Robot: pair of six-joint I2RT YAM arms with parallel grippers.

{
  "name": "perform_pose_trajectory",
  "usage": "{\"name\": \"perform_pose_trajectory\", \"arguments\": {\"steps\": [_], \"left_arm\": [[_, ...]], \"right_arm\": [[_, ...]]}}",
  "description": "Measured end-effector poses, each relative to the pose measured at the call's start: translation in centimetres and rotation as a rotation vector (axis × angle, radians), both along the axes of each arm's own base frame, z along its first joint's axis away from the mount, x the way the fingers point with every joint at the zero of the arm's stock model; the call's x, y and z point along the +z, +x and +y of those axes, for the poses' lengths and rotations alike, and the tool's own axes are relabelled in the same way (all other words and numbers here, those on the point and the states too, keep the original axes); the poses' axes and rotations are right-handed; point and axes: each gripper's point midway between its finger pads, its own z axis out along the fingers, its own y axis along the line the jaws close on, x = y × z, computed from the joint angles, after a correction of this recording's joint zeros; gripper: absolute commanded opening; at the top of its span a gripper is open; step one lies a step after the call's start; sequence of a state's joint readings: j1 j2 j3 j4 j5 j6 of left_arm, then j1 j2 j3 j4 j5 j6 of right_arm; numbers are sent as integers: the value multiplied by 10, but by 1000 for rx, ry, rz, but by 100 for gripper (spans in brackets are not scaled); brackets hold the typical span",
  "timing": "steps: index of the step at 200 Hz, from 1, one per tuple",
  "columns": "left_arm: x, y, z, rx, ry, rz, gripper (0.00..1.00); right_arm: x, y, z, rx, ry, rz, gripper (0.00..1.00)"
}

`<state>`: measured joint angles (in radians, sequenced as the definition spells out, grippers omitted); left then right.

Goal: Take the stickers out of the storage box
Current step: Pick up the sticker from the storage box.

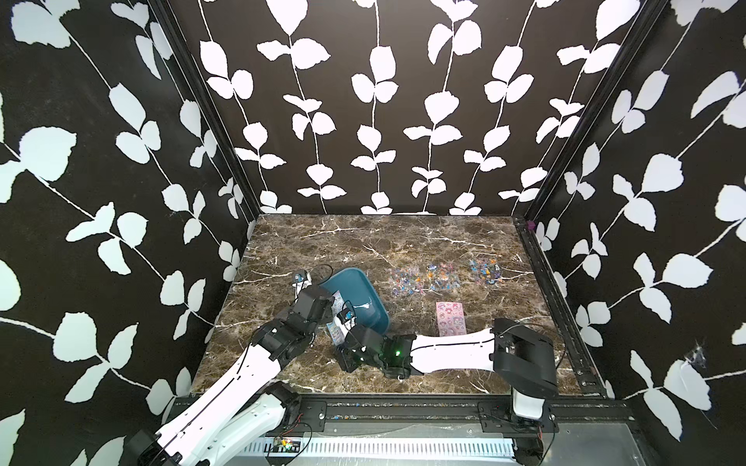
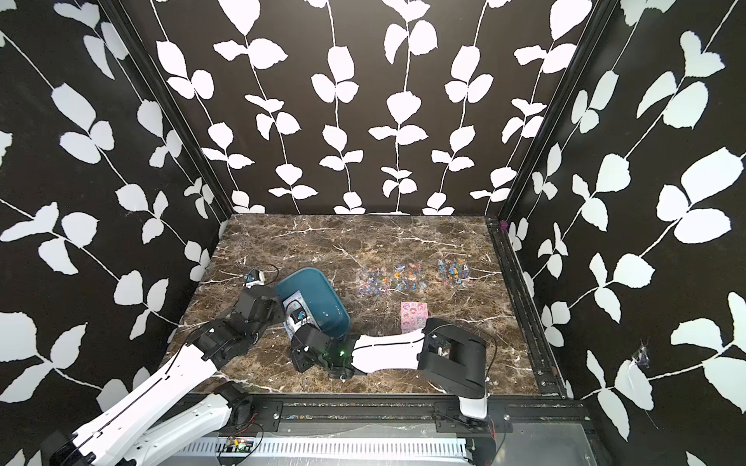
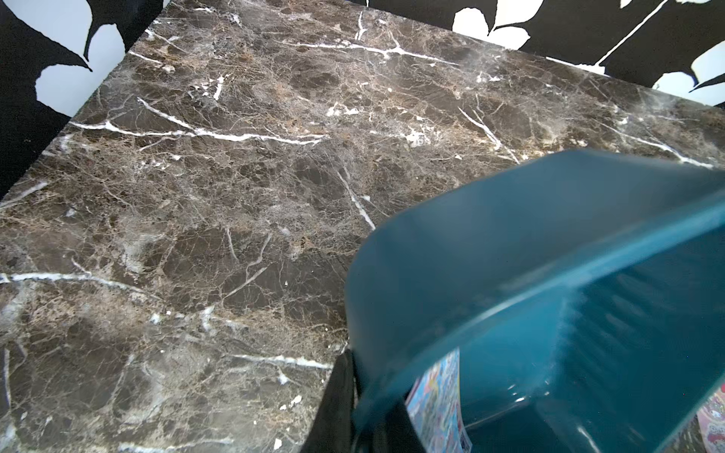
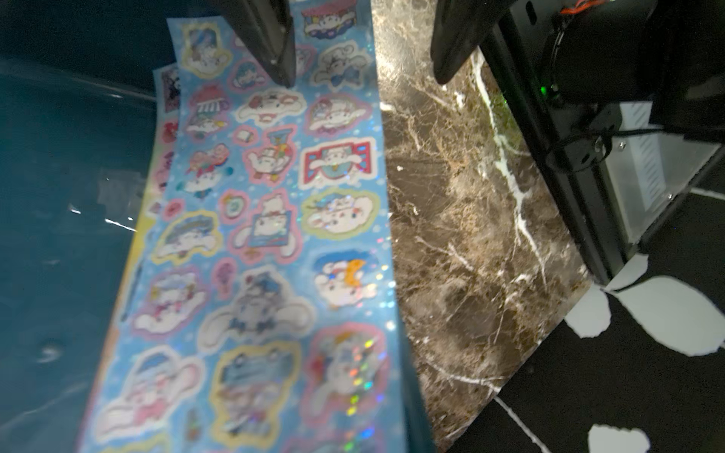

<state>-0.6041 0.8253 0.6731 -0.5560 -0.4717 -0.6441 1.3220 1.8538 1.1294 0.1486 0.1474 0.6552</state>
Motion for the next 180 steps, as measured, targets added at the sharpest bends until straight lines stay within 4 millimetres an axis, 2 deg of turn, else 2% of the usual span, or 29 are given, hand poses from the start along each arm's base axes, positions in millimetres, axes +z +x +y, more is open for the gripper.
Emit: {"name": "perform_pose_trajectory", "arguments": {"steps": [35, 78, 109, 180], "left_arm": [[0, 0, 0, 0, 0, 0, 0], [0, 0, 0, 0, 0, 0, 0], [0, 0, 0, 0, 0, 0, 0], [0, 0, 0, 1, 1, -1, 0]], "right_arm": [[3, 9, -1, -49, 11, -25, 44], [-1, 6, 7, -58, 30, -34, 43], [4, -1, 13, -51, 56, -42, 42], [1, 5, 14, -97, 39, -75, 31]]}}
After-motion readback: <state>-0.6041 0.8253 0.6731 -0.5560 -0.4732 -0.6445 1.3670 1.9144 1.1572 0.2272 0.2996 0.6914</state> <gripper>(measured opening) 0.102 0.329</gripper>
